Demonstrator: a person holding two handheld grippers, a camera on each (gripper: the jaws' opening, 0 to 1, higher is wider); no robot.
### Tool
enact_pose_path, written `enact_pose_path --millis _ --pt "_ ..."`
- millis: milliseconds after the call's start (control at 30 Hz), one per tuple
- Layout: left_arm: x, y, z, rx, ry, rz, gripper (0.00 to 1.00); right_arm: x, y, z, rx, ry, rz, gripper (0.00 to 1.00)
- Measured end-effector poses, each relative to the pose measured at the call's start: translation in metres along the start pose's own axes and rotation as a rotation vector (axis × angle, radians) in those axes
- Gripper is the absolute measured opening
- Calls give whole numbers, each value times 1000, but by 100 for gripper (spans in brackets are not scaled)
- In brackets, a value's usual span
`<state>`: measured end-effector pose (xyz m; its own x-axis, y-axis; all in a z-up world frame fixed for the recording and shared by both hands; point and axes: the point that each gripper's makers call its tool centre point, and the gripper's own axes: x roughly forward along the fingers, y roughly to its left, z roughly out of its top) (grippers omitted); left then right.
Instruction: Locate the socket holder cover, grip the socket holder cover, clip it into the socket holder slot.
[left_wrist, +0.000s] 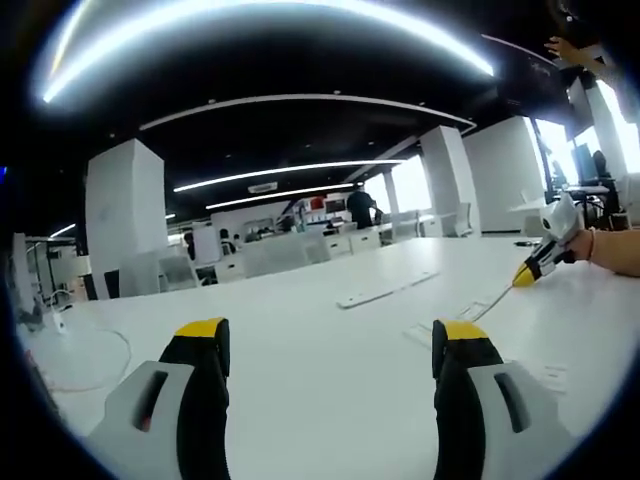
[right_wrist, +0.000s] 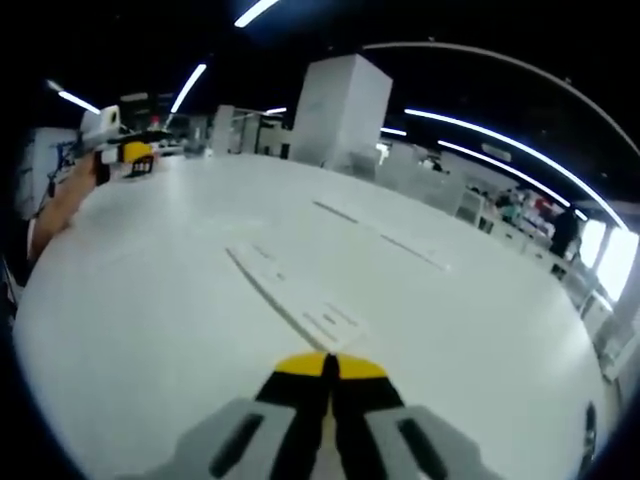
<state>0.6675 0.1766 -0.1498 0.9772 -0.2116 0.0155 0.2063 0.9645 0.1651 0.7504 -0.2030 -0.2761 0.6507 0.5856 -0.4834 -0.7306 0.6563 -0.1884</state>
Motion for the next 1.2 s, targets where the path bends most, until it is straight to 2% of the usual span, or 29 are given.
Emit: enact_pose_path --millis 400,1200 --pt "2 7 -4 5 6 24 82 2 3 0 -24 -4 3 4" --pt "-2 6 -3 3 10 16 81 2 -2 3 -24 -7 5 4"
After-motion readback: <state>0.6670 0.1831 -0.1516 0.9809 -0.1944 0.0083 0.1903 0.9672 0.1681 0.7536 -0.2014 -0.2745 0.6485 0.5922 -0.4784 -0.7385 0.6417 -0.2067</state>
